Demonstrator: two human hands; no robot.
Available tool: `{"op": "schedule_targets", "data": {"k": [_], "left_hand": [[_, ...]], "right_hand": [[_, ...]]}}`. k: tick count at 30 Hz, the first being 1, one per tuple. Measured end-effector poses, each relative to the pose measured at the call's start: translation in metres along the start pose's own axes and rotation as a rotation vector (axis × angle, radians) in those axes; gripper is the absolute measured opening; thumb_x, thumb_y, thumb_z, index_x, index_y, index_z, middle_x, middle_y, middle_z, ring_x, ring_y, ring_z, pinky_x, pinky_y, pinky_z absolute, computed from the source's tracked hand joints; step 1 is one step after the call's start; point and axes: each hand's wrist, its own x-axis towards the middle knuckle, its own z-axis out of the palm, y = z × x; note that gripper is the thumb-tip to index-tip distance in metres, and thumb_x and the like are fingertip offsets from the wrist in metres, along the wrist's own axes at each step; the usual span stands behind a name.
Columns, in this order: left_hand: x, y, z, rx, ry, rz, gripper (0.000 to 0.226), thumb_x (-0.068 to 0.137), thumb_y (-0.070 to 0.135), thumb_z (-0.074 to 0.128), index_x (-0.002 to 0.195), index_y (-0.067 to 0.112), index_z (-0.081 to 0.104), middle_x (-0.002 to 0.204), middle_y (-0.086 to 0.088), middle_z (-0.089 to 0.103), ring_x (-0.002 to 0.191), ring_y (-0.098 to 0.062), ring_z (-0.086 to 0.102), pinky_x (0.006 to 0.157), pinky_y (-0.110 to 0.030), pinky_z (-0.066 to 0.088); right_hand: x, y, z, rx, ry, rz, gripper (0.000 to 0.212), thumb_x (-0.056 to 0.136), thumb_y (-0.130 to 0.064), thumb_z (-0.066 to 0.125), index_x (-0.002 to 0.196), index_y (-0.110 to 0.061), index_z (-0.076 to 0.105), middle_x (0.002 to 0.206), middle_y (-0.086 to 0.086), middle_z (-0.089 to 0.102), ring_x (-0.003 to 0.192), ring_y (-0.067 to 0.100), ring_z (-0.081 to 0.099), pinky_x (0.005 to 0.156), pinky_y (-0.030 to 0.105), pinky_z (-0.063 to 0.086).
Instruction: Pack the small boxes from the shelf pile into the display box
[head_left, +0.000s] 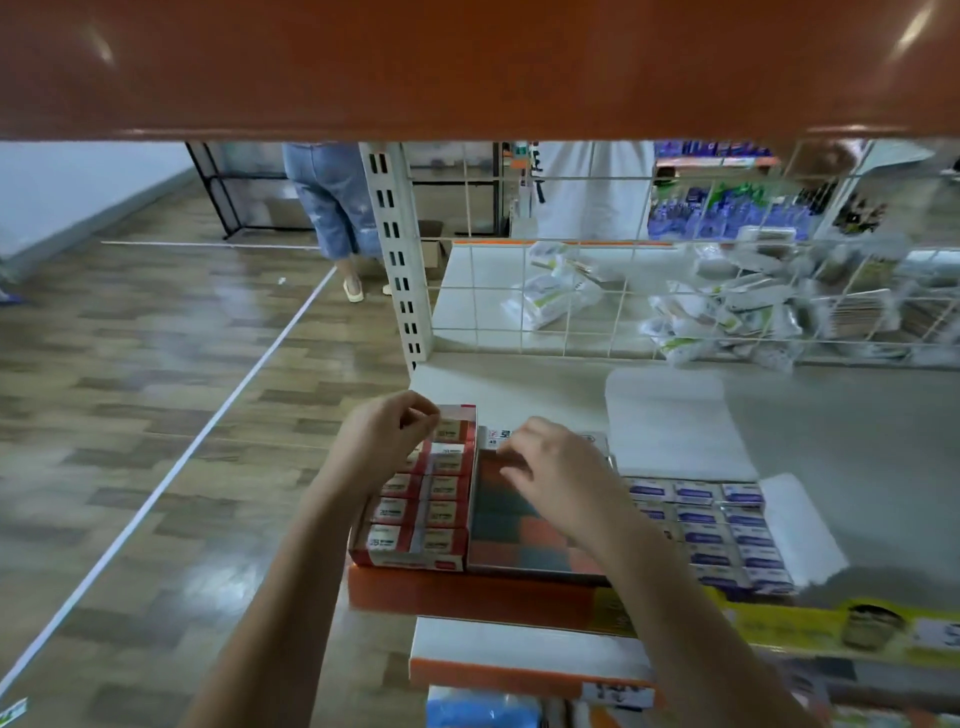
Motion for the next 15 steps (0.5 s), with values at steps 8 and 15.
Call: {"op": "schedule_targets", "data": {"k": [8, 15], "left_hand": [[0.004, 0.002, 0.001, 0.166, -0.064, 0.078, 0.012, 0.091, 0.028, 0.056, 0.1, 0.024, 0.063, 0.094, 0.011, 0.068, 0.081, -0.005, 0.063, 0.07, -0.032, 0.056], [0.004, 0.007, 0.0, 0.23, -0.126, 0.119, 0.015, 0.091, 0.028, 0.056, 0.103, 0.023, 0.063, 0.098, 0.005, 0.069, 0.084, -0.01, 0.065, 0.073, -0.033, 0.057]], "right_hand": [[0.008, -0.006, 0.014, -0.012, 0.018, 0.022, 0.02, 0.092, -0.03, 0.054, 0.108, -0.019, 0.061, 0.101, -0.006, 0.056, 0.081, 0.003, 0.049, 0.076, 0.017, 0.046], [0.013, -0.007, 0.013, -0.021, 0.003, 0.034, 0.019, 0.093, -0.029, 0.053, 0.106, -0.019, 0.061, 0.1, -0.005, 0.056, 0.083, 0.006, 0.053, 0.074, 0.017, 0.044]]}}
